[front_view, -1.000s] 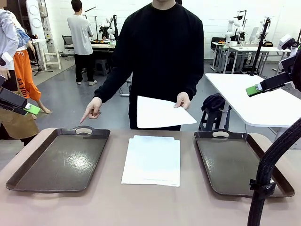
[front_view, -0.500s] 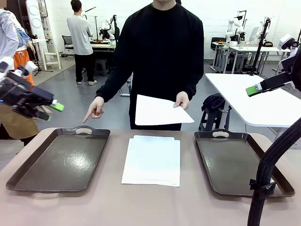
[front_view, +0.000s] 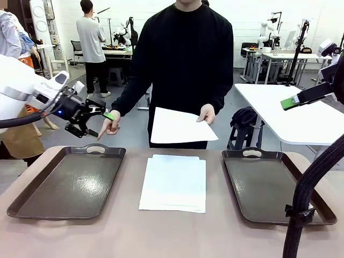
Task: Sort the A4 documents.
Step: Receive the A4 Paper.
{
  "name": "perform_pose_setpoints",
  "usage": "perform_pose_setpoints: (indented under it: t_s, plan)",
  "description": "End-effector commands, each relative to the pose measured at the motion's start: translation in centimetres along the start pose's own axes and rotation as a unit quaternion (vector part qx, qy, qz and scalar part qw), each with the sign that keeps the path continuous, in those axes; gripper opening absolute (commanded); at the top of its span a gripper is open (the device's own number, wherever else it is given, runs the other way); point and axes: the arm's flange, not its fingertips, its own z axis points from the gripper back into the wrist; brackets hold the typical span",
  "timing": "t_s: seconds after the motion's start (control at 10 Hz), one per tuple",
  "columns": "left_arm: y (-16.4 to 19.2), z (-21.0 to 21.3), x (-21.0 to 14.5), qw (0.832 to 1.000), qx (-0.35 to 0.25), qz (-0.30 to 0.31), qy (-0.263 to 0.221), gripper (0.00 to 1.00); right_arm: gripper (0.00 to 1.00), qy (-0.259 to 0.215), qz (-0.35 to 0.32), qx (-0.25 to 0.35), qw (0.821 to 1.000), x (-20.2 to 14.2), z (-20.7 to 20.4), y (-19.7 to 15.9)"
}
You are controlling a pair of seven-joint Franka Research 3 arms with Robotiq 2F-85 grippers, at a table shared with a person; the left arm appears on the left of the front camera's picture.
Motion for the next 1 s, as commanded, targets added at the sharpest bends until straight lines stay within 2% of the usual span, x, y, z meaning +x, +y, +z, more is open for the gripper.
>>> perform_pose_setpoints:
  t_s: [0.0,0.5,0.9]
  plan:
    - [-0.9,-1.3,1.1,0.998,-0.05,0.042,0.003,1.0,1.0,-0.001,0.0,0.003,1.0,-0.1,0.0,0.0]
    - [-3.7,-8.6,2.7,0.99,-0.109,0.081,0.048,1.0,1.0,-0.001,0.0,0.003,1.0,-0.1,0.0,0.0]
    - [-5.8,-12.4,3.1,0.977,-0.176,0.056,0.106,1.0,1.0,-0.001,0.0,0.003,1.0,-0.1,0.0,0.0]
